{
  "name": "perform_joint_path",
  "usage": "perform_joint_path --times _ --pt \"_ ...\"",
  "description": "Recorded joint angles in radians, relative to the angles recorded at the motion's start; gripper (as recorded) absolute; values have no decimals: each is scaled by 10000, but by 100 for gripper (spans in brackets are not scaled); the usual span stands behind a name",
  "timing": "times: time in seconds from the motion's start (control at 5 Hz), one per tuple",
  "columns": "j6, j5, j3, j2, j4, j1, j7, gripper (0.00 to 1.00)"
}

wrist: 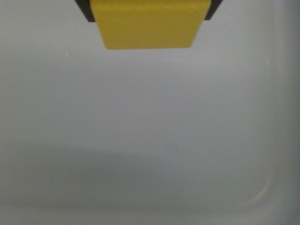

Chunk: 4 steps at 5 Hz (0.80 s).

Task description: Pick yellow cube

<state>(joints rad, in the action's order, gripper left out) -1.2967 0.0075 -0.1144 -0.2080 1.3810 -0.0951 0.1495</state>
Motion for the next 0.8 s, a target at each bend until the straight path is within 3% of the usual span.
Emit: perform_joint_path --times 0.2,0.4,0.6,0.8 --pt "-462 17 -7 148 314 7 -2 100" --pt "-462 17 -7 148 314 7 -2 100" --pt "-910 33 -14 292 619 14 -3 100" --pt "-910 33 -14 292 619 14 -3 100"
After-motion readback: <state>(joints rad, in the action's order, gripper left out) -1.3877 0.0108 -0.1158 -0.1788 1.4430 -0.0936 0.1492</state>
